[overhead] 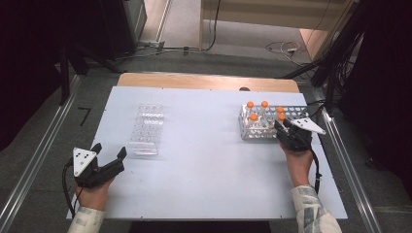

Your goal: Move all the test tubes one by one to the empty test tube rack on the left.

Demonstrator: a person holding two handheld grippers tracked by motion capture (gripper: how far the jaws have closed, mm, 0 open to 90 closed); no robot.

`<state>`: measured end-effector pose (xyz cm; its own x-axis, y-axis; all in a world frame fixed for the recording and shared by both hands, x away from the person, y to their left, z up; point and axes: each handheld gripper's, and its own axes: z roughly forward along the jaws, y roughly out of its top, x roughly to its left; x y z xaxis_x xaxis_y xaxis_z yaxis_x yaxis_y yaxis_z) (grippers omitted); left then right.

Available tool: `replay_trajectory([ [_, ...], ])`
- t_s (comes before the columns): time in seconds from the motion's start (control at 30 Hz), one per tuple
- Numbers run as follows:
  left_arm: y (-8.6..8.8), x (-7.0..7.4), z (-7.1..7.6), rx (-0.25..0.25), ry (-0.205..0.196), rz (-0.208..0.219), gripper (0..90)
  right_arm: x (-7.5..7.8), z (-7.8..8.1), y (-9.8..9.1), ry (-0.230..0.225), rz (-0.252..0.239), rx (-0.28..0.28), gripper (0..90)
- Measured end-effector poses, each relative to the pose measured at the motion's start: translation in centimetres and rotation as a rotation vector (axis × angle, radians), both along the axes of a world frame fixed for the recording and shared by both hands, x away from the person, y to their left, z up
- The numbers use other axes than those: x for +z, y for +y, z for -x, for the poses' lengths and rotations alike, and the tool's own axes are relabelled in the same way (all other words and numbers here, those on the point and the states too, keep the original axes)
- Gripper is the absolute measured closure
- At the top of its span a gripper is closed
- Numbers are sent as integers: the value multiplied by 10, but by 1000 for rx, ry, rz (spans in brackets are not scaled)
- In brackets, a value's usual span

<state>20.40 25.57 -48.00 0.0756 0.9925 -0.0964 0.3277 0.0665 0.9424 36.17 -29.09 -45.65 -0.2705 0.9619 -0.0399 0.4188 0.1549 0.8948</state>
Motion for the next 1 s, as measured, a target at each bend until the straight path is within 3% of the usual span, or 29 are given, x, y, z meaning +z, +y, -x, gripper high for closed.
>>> replay_trajectory([
  [0.5, 0, 0, 0, -1, 0, 0, 163, -1, -3, 2, -14, 3, 4, 716],
  [1.0, 0, 1, 1, -5, -6, -1, 163, 36, 17, 0, -110, -35, 10, 721],
])
